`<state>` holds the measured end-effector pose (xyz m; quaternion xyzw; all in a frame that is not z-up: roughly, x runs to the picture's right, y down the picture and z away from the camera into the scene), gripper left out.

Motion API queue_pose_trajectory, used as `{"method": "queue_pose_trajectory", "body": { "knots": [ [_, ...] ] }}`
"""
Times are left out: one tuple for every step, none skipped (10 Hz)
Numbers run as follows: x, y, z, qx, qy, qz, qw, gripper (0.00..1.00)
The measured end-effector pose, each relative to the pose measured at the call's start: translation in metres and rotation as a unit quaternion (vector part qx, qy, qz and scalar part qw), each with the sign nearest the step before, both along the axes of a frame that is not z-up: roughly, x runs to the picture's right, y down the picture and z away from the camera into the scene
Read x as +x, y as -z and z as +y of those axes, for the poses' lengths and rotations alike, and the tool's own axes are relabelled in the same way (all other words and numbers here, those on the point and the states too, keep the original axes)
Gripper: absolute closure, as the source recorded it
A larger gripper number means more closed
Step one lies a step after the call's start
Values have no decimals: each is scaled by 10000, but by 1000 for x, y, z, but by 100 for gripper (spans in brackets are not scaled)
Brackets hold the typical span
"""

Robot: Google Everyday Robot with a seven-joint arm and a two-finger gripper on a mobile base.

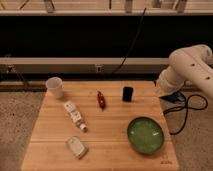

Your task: Knock the eraser over

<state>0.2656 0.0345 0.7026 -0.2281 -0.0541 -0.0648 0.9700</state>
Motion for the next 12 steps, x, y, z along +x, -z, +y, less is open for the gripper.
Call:
{"method": "queue_pose_trajectory", "body": {
  "knots": [
    [-5, -12, 7, -26, -53, -36, 10000, 97],
    [-15, -29, 15, -57, -101, -90, 9999, 100],
    [-22, -39, 19, -77, -128, -117, 9998, 100],
    [-27, -47, 22, -86, -147, -133, 9998, 100],
    [-33, -57, 26, -92, -192, -168, 9996, 100],
    [-38, -69, 26, -72, -234, -202, 9995, 100],
    [-42, -76, 26, -64, -265, -230, 9994, 100],
    [-46, -86, 26, -47, -311, -261, 9992, 100],
    [-50, -94, 25, -27, -348, -282, 9990, 100],
    [-54, -103, 23, 0, -373, -301, 9989, 100],
    [-57, -107, 22, 17, -385, -310, 9988, 100],
    [-60, -112, 19, 43, -393, -328, 9987, 100]
  ]
}}
